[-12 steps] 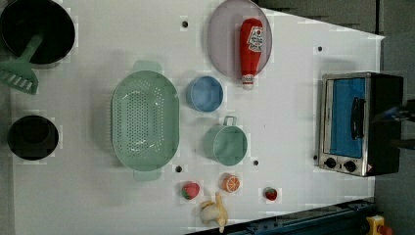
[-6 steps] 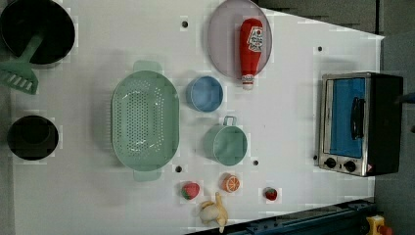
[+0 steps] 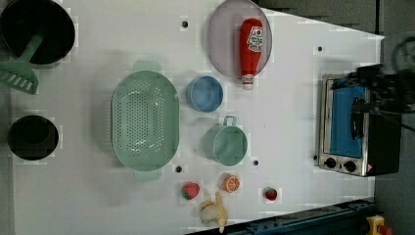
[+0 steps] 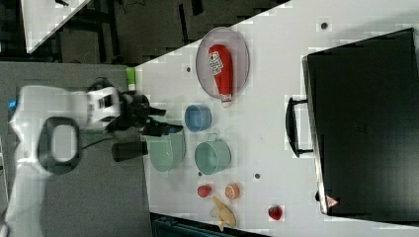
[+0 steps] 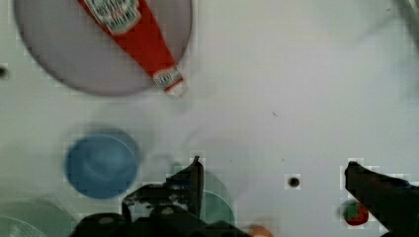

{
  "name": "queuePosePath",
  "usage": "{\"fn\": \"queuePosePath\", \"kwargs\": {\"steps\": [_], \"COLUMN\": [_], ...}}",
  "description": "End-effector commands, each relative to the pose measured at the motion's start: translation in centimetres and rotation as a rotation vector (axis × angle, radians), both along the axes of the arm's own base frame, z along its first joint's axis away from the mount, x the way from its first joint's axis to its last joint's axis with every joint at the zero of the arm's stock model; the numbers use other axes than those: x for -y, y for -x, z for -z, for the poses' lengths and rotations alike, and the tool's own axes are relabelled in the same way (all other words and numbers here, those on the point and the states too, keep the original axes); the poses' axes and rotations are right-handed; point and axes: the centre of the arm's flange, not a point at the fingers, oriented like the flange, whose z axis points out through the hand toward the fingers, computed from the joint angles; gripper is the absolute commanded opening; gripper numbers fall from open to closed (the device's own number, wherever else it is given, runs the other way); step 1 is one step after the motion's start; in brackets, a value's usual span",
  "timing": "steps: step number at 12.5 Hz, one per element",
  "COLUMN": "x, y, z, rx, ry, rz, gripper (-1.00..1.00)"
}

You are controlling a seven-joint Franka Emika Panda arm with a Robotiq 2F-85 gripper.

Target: Pick ketchup from plate and place it on table.

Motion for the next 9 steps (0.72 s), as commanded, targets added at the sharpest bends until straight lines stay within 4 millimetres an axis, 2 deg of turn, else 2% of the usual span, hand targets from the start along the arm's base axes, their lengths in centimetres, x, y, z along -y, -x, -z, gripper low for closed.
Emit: {"fn": "queuePosePath", "kwargs": {"steps": [1, 5, 9], "x": [-1.9, -2.9, -3.3], "y": [-1.4, -3.9, -6.4], "z": [0.9, 7.5, 13.0], "rx": [0.056, 0.075, 0.125], "ry": [-0.04, -0.081, -0.085], "rz": [-0.202, -0.393, -0.468], "gripper": [1.0, 1.0, 1.0]}}
